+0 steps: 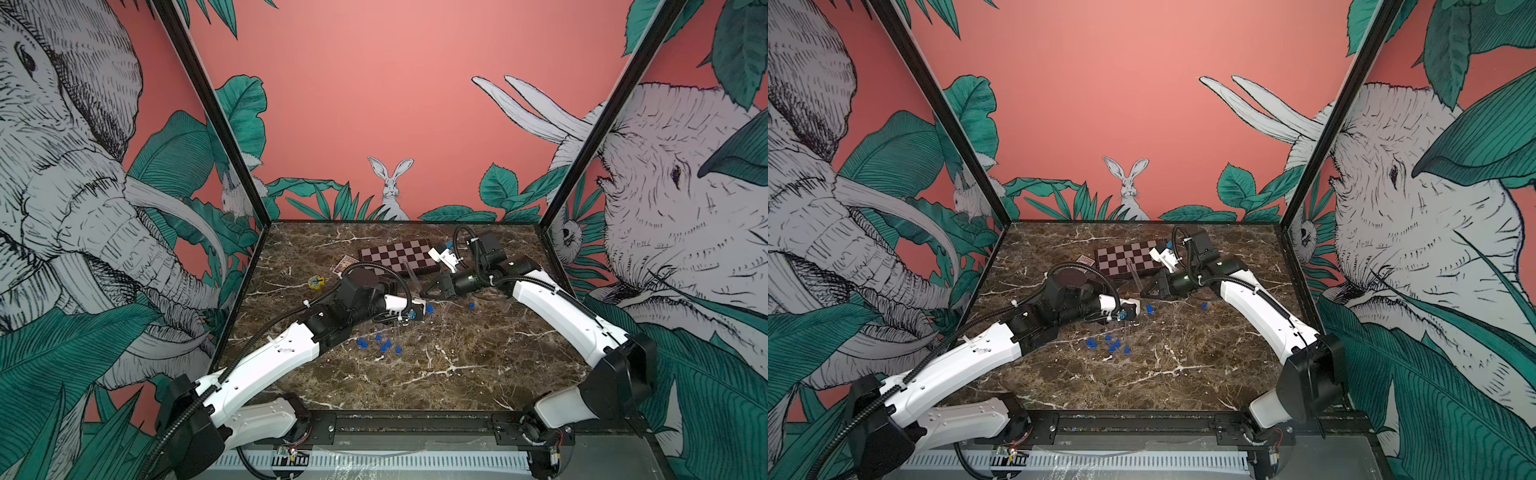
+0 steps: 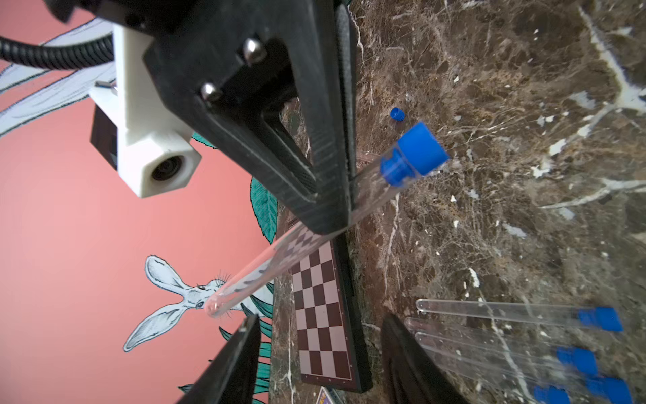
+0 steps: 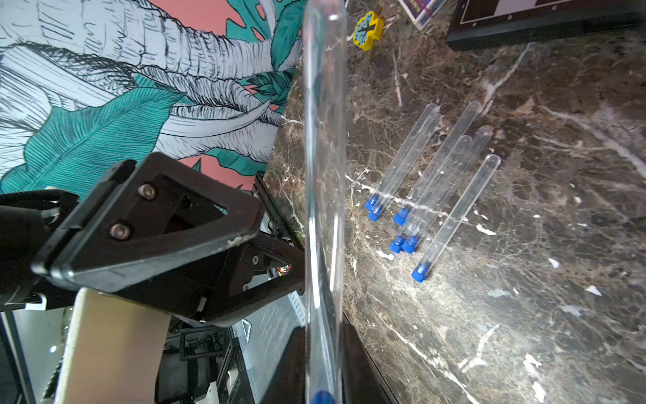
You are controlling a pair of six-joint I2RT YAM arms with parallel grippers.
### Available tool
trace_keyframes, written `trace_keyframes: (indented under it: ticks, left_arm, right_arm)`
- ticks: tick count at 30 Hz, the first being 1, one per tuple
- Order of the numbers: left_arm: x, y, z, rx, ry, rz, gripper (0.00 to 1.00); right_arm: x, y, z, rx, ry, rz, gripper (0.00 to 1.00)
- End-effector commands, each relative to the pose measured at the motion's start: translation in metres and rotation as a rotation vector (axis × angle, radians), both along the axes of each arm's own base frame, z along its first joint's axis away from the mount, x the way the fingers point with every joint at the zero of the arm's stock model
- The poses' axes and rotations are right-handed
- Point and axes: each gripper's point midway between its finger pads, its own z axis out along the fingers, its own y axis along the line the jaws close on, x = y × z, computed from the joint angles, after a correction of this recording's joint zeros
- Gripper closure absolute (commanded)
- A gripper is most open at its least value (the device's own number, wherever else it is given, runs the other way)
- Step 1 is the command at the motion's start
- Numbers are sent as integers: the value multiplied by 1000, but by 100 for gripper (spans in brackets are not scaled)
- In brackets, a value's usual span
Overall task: Remove stoppers from test tubes
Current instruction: Adjust the test tube.
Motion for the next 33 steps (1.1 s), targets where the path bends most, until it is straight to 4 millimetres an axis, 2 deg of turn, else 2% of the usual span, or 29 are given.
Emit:
trace_keyframes:
  ticks: [1,3,6,12,17,22,33]
  left_arm:
    - [-1,0,4,31,-80,-33,42]
    - [1,-2,-1,36,-79,-38,42]
    - [1,-6,2,13,-85,-44,41]
    - [3,-15,-6,29,-62,-77,41]
    - [4,-23,-20,65,-35,-99,42]
    - [9,-30,-23,72,-49,-104,43]
    - [19,-37,-21,73,-83,-98,54]
  right_arm:
    - [-8,7,1,71,74,38,83]
    - [-9,7,-1,75,91,39,83]
    - [-9,6,-9,52,105,38,83]
    - [-13,13,-10,50,107,60,82]
    - [-12,16,-13,44,108,61,82]
    - [-15,20,-14,40,113,74,81]
    - [-20,20,-17,37,128,83,81]
